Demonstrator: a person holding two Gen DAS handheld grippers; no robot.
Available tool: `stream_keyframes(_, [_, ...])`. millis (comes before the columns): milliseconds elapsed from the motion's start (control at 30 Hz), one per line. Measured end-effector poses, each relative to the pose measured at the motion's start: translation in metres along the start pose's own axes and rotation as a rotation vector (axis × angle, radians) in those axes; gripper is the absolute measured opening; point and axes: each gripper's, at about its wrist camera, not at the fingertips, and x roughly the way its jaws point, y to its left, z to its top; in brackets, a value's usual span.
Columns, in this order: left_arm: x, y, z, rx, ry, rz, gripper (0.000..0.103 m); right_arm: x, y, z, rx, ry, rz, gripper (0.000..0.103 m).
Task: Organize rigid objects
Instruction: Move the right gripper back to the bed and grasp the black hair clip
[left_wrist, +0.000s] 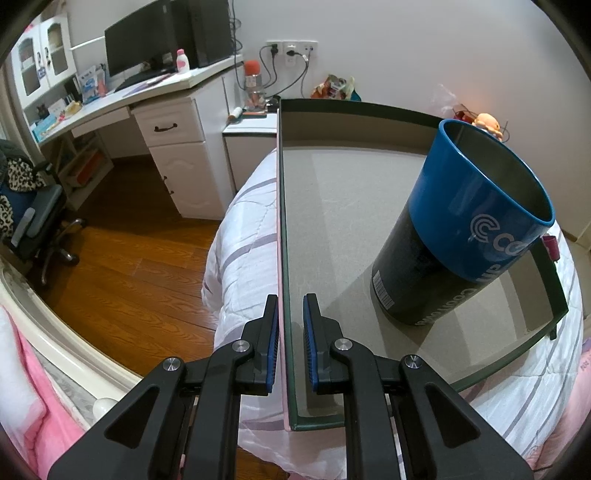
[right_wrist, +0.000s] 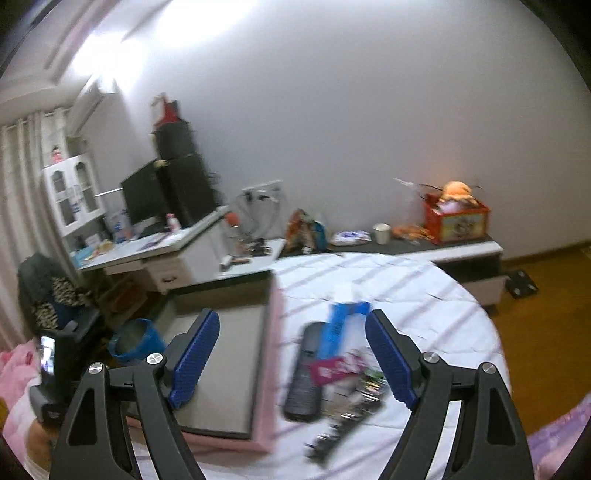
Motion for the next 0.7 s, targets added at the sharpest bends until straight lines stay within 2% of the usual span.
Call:
stream_keyframes(133, [-0.001,0.001,-0.001,-0.002,0.001,0.003,0.011,0.005,-0.012,-0.007,-0.003,0.039,-0.089,0.083])
stream_keyframes(267, [0.0,0.0,-0.001,-0.002,0.002,0.007,0.011,0.008,-0.019,-0.011,-0.006,0.072,-0.117,0.083])
stream_keyframes(700, [-0.001,0.001,-0.002,-0.001,0.008,0.022,0.011,0.01,-0.031,-0.022,-0.031,0.104,-0.177,0.083])
